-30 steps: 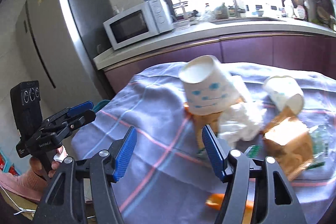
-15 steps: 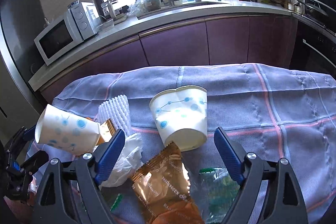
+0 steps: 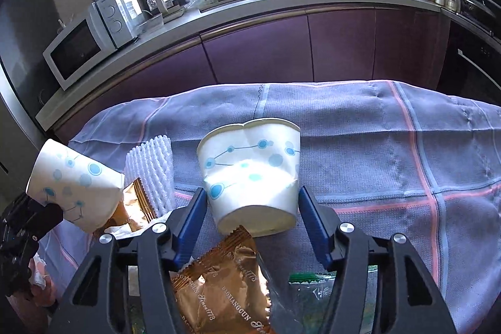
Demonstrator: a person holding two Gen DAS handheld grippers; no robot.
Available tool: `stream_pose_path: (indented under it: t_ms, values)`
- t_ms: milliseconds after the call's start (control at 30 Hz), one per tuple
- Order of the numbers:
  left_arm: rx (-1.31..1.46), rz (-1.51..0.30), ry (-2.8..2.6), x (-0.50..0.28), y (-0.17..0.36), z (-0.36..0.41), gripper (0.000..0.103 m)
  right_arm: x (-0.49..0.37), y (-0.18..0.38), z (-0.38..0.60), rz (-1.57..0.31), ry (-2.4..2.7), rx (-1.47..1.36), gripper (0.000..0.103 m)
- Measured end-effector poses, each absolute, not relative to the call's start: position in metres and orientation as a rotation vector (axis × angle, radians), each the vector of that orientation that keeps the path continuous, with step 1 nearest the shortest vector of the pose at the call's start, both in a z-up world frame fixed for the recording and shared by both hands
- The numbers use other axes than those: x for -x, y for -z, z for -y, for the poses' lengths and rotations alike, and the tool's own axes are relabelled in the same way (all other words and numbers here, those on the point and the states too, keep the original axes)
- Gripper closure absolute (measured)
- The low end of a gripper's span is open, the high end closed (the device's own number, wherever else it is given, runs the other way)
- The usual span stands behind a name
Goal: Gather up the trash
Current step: 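Grasp the blue-dotted paper cup with the right tool while the left tool grasps the tall cup, then carry both paper cups with both tools over the teal bin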
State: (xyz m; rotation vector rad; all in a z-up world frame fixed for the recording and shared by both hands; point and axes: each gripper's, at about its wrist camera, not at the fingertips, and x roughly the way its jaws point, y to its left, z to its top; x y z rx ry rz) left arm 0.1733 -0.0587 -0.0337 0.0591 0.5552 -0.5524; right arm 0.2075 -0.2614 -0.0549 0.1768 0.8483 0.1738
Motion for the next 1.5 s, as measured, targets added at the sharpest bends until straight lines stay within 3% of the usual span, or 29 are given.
stream_pose_path:
  t_ms: [400, 633, 1100, 1500]
  values:
    - [-0.031, -0.502, 0.511, -0.152, 0.014, 0.032, 0.070, -0.188, 0.022, 0.257, -0.735, -0.218, -0.182, 0.045]
    - [0.015, -0.482, 0.431, -0.126, -0.007, -0.018, 0.072, -0.163, -0.014, 0.206, -0.667, -0.384, -0.139, 0.045]
    - [0.128, -0.467, 0.047, -0.045, -0.026, -0.218, 0.072, -0.152, -0.023, -0.018, -0.712, -0.885, 0.056, 0.045]
    - [0.270, -0.616, -0.148, -0.048, 0.035, -0.370, 0.072, -0.180, 0.012, -0.179, -0.845, -1.013, 0.212, 0.045]
